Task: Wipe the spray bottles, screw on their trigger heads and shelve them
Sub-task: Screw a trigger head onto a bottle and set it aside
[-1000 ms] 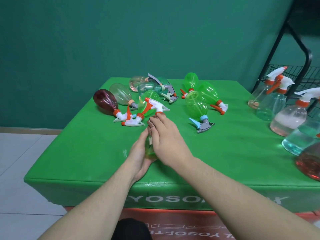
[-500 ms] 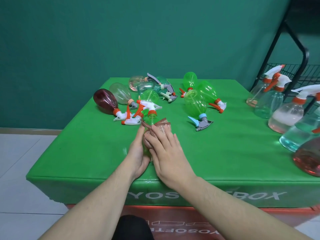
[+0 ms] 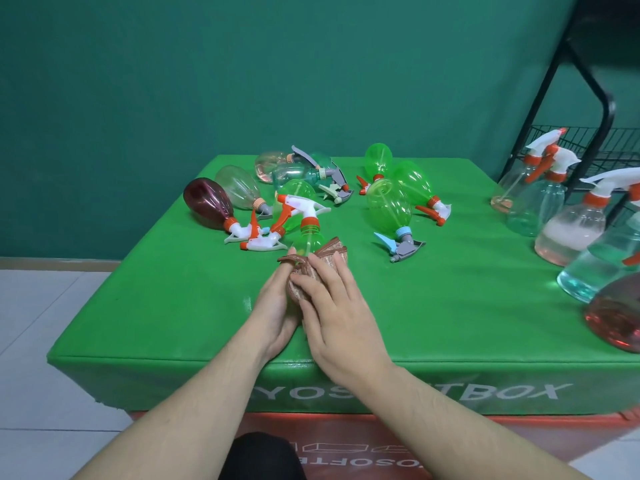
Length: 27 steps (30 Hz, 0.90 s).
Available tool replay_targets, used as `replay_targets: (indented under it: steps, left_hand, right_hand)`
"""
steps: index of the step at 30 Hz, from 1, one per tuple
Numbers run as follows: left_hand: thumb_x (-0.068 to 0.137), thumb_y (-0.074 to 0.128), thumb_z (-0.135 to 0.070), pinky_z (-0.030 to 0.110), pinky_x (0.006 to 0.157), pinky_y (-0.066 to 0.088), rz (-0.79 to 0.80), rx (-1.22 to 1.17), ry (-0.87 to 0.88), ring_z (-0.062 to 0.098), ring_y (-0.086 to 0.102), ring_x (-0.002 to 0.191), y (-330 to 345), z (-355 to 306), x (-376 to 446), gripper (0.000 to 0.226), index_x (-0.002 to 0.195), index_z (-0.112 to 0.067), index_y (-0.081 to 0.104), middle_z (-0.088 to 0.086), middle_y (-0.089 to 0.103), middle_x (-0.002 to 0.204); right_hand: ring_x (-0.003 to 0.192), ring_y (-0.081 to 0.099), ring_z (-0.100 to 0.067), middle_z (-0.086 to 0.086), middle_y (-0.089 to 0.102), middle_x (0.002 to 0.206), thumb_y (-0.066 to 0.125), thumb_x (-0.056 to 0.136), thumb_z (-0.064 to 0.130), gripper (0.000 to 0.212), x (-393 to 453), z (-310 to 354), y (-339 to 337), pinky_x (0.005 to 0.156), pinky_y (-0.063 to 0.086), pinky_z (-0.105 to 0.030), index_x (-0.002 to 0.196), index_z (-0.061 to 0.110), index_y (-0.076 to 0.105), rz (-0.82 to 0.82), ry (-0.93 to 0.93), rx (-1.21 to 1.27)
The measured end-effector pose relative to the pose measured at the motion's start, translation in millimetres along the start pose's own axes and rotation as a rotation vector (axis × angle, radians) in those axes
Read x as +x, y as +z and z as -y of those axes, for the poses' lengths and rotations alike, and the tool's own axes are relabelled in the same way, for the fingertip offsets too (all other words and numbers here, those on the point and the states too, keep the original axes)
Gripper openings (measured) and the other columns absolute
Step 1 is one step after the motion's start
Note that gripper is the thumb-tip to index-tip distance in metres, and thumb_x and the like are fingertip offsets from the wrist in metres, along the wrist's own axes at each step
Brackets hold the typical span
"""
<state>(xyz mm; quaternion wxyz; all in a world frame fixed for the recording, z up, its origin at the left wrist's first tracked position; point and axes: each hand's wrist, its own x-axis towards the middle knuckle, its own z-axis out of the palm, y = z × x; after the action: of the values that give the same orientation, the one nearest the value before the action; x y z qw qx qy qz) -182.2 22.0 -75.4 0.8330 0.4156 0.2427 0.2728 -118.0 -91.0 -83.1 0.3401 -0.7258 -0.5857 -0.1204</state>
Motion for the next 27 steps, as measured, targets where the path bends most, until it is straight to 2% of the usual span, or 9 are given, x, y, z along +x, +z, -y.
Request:
replay_targets:
  steps: [2, 5, 7, 9, 11, 14, 16, 22, 27]
  left_hand:
    - [0.108, 0.047, -0.036, 0.041, 0.115, 0.045, -0.027, 0.017, 0.018, 0.027, 0.062, 0.130, -2, 1, 2, 0.048, 0.141, -0.002, 0.057, 0.020, 0.065, 0.136]
    - [0.108, 0.047, -0.041, 0.042, 0.120, 0.039, -0.012, -0.016, 0.035, 0.026, 0.057, 0.136, -2, 3, 5, 0.052, 0.148, -0.007, 0.051, 0.016, 0.062, 0.143]
    - [0.104, 0.052, -0.043, 0.036, 0.112, 0.048, 0.012, -0.017, 0.062, 0.023, 0.058, 0.135, 1, 1, 3, 0.056, 0.148, -0.010, 0.051, 0.013, 0.061, 0.145]
    - [0.098, 0.054, -0.040, 0.028, 0.095, 0.057, 0.039, -0.021, 0.087, 0.018, 0.062, 0.130, 4, -1, -1, 0.056, 0.145, -0.011, 0.054, 0.009, 0.065, 0.141]
    - [0.098, 0.051, -0.036, 0.029, 0.087, 0.060, 0.075, -0.046, 0.086, 0.015, 0.065, 0.124, 4, -2, -3, 0.051, 0.143, -0.015, 0.057, 0.005, 0.067, 0.138]
    - [0.104, 0.047, -0.036, 0.043, 0.094, 0.056, 0.078, -0.054, 0.030, 0.021, 0.065, 0.121, 2, -3, -4, 0.044, 0.144, -0.022, 0.057, 0.006, 0.067, 0.138]
    - [0.103, 0.047, -0.039, 0.043, 0.095, 0.053, 0.089, -0.051, 0.004, 0.025, 0.065, 0.118, 1, -3, -3, 0.046, 0.146, -0.025, 0.056, 0.008, 0.066, 0.140]
    - [0.106, 0.045, -0.040, 0.041, 0.092, 0.054, 0.073, -0.066, -0.011, 0.025, 0.066, 0.113, 1, -4, -3, 0.045, 0.147, -0.023, 0.056, 0.011, 0.067, 0.138]
    - [0.108, 0.042, -0.041, 0.042, 0.094, 0.053, 0.026, -0.141, -0.024, 0.021, 0.070, 0.112, 1, -6, -6, 0.039, 0.133, -0.023, 0.067, 0.006, 0.072, 0.130]
  right_hand:
    - [0.154, 0.014, -0.025, 0.003, 0.035, 0.159, 0.036, 0.107, 0.031, 0.038, 6, 1, -1, 0.124, 0.021, -0.045, 0.139, 0.023, 0.054, -0.007, 0.037, 0.021]
    - [0.153, 0.017, -0.026, 0.003, 0.037, 0.158, 0.033, 0.106, 0.033, 0.041, 15, 3, -2, 0.124, 0.021, -0.045, 0.140, 0.024, 0.054, -0.005, 0.038, -0.003]
    - [0.154, 0.016, -0.024, 0.004, 0.036, 0.159, 0.031, 0.105, 0.034, 0.044, 23, 2, -3, 0.125, 0.019, -0.043, 0.144, 0.025, 0.051, 0.014, 0.063, 0.014]
    - [0.154, 0.016, -0.022, 0.004, 0.034, 0.160, 0.030, 0.104, 0.035, 0.047, 33, 2, -5, 0.125, 0.017, -0.042, 0.148, 0.026, 0.047, 0.036, 0.091, 0.036]
    - [0.154, 0.015, -0.021, 0.003, 0.030, 0.163, 0.033, 0.105, 0.034, 0.048, 44, 2, -7, 0.126, 0.015, -0.041, 0.152, 0.025, 0.042, 0.062, 0.117, 0.065]
    - [0.154, 0.013, -0.017, 0.003, 0.018, 0.167, 0.037, 0.107, 0.032, 0.049, 63, 4, -13, 0.126, 0.014, -0.038, 0.155, 0.026, 0.035, 0.095, 0.193, 0.161]
    - [0.152, 0.014, -0.014, 0.006, 0.012, 0.168, 0.038, 0.107, 0.033, 0.049, 74, 3, -16, 0.123, 0.016, -0.035, 0.155, 0.027, 0.034, 0.109, 0.267, 0.207]
    - [0.138, 0.036, -0.022, 0.004, 0.031, 0.158, 0.038, 0.107, 0.034, 0.044, 84, 5, -14, 0.113, 0.029, -0.034, 0.149, 0.023, 0.042, 0.112, 0.337, 0.210]
    - [0.146, 0.032, -0.026, -0.010, 0.034, 0.161, 0.035, 0.107, 0.030, 0.046, 72, 9, -5, 0.122, 0.023, -0.036, 0.148, 0.013, 0.048, 0.109, 0.197, 0.093]
